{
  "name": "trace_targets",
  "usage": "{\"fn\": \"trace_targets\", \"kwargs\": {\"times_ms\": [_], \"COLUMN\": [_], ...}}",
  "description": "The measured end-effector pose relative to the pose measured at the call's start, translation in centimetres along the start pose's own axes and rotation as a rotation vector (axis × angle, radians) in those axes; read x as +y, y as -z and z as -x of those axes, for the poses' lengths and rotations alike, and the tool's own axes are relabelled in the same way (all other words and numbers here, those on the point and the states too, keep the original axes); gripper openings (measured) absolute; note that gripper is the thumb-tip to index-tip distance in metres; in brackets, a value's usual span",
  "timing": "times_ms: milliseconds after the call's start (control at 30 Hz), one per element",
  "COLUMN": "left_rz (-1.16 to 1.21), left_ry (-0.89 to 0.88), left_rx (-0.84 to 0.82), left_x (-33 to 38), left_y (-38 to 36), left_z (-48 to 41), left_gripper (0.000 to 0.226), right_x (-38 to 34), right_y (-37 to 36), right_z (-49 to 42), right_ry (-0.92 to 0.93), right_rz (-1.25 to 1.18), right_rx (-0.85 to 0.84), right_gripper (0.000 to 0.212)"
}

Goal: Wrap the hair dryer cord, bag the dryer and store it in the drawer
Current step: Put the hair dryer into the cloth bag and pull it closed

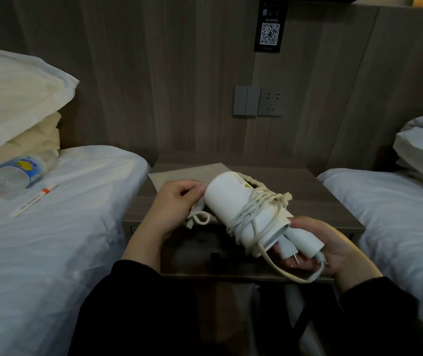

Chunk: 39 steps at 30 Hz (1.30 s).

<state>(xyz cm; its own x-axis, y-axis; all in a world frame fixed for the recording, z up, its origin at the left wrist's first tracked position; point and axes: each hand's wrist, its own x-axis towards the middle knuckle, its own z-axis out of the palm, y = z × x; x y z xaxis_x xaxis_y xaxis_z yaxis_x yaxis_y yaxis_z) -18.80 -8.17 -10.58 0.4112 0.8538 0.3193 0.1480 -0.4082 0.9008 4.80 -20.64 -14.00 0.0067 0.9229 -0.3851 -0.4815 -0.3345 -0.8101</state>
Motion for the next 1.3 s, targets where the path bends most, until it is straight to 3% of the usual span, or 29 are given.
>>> {"fn": "trace_targets", "kwargs": {"times_ms": [67,167,267,467,633,733,833,900,1200,1300], "left_rz": [-0.112,-0.209,-0.274,-0.332,-0.443,-0.622,-0.516,-0.443,-0.345,-0.311], "left_ry": [-0.024,-0.073,-0.179,-0.376,-0.399,-0.264,-0.015,0.025,-0.276,-0.219], "left_rx": [0.022,0.109,0.16,-0.053,-0.041,0.027,0.065,0.049,-0.049,-0.158], "left_x": [0.1,0.2,0.9,2.6,2.1,1.0,0.3,0.1,2.0,2.4], "left_y": [-0.2,-0.8,-1.4,-4.4,-4.7,-5.4,-5.9,-6.2,-6.4,-6.0], "left_z": [-0.1,-0.1,0.1,1.3,1.2,1.3,1.3,1.2,1.5,1.5], "left_gripper": [0.016,0.016,0.016,0.017,0.027,0.032,0.011,0.002,0.008,0.013], "right_x": [-0.1,-0.2,-0.4,-0.1,-0.5,-0.3,-0.2,-0.2,-0.4,-0.2], "right_y": [0.0,-0.5,-0.7,-1.0,-0.3,-0.3,-0.5,-0.5,-0.5,-0.9], "right_z": [0.1,0.5,0.5,0.6,1.0,1.2,1.4,1.3,0.8,0.6], "right_ry": [0.002,0.01,0.029,0.077,0.146,0.133,0.143,0.143,0.212,0.236], "right_rz": [0.031,0.082,0.171,0.181,0.015,-0.147,-0.25,-0.304,-0.321,-0.283], "right_rx": [0.019,0.05,0.075,0.138,0.185,0.154,0.158,0.173,0.255,0.294], "right_gripper": [0.056,0.034,0.041,0.044,0.025,0.019,0.017,0.015,0.016,0.015]}}
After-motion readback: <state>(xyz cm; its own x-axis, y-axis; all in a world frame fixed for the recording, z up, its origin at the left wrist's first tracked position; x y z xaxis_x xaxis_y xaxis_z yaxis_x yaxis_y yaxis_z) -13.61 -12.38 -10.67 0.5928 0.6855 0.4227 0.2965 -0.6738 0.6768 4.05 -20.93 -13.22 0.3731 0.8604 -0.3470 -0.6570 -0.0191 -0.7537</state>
